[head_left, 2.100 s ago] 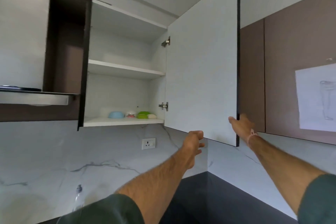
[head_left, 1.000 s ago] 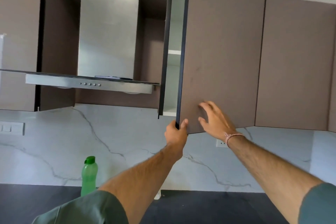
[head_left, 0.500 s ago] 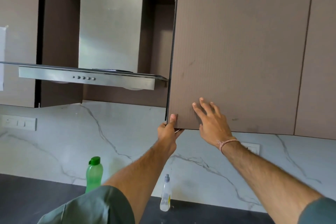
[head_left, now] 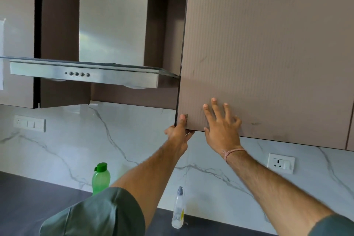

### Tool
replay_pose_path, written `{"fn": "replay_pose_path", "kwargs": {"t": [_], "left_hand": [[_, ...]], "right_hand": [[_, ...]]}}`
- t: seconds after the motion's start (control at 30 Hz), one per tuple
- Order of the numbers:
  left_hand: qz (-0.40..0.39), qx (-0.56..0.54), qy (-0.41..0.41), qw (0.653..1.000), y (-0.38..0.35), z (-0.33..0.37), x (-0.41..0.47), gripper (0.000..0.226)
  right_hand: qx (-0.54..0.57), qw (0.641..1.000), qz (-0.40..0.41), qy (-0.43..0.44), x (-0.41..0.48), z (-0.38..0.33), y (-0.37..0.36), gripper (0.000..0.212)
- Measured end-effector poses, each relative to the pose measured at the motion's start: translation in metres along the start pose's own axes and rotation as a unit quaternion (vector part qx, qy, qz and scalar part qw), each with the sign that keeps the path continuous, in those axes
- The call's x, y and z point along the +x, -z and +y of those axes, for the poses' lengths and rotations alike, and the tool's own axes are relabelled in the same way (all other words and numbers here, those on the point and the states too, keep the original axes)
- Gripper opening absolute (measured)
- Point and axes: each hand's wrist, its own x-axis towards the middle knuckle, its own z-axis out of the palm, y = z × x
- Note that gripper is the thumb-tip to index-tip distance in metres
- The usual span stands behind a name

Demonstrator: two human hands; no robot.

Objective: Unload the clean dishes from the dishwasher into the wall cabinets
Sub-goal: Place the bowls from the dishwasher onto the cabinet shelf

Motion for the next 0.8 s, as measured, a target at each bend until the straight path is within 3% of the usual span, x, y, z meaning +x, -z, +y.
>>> {"fn": "replay_pose_path", "kwargs": {"t": [0.27, 0.5, 0.67, 0.8], "left_hand": [[-0.011, 0.013, -0.015, 1.000, 0.003, -0.004, 0.005, 0.058], [0.010, 0.174, 0.002, 0.985, 0.008, -0.021, -0.024, 0.041], [-0.014, 0.225, 0.029, 0.974, 0.015, -0.019, -0.042, 0.034], [-0.067, 0.275, -0.024, 0.959, 0.014, -0.008, -0.053, 0.026]], "right_hand": [[0.017, 1.000, 0.009, -0.003, 0.000, -0.001, -0.009, 0.080], [0.025, 0.997, -0.071, 0.012, -0.004, 0.000, 0.015, 0.077], [0.083, 0.984, -0.155, -0.013, -0.001, -0.003, 0.056, 0.066], [0.105, 0.980, -0.158, -0.058, -0.022, -0.001, 0.079, 0.057]]}}
